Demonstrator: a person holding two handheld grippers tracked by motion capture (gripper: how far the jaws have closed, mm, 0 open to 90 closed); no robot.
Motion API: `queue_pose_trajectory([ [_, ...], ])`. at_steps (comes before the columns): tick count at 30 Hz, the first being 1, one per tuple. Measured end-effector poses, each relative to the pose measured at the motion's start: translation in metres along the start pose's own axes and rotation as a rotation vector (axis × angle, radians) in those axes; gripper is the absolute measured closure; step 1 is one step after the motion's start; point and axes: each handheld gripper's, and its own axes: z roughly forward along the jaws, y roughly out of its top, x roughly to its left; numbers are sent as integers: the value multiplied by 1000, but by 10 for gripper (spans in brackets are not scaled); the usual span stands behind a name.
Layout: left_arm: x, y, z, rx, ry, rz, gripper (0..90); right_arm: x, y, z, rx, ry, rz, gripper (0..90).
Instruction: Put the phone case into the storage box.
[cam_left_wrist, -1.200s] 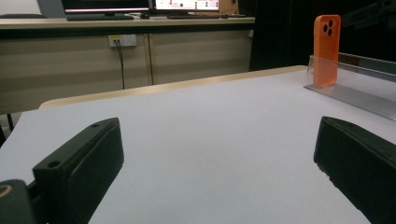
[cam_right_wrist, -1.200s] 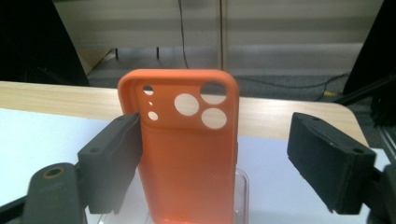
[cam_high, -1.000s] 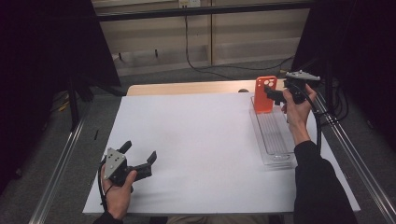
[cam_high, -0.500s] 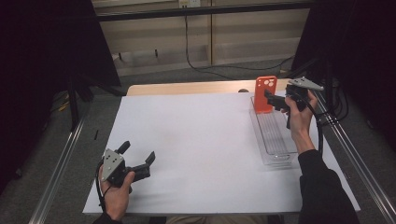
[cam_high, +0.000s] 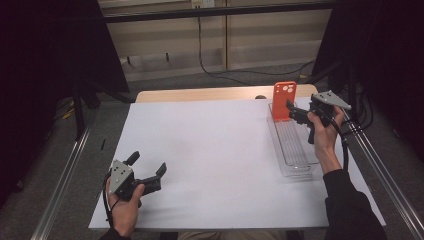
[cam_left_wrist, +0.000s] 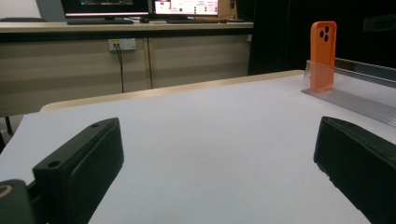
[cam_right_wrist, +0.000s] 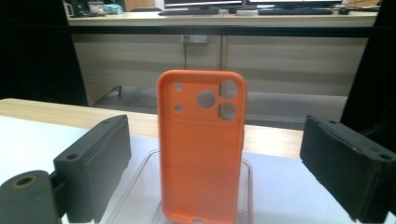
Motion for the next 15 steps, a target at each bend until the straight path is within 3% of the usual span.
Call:
queue_pose_trajectory([
  [4,0,0,0,-2,-2,-2,16,2,3,-7,12,20,25,37],
  [6,0,0,0,-4,-4,-3,16,4,2,-12,-13,38,11,38],
  [15,-1,0,-2,-9,-6,-10,16,8,2,-30,-48,38,-15,29],
])
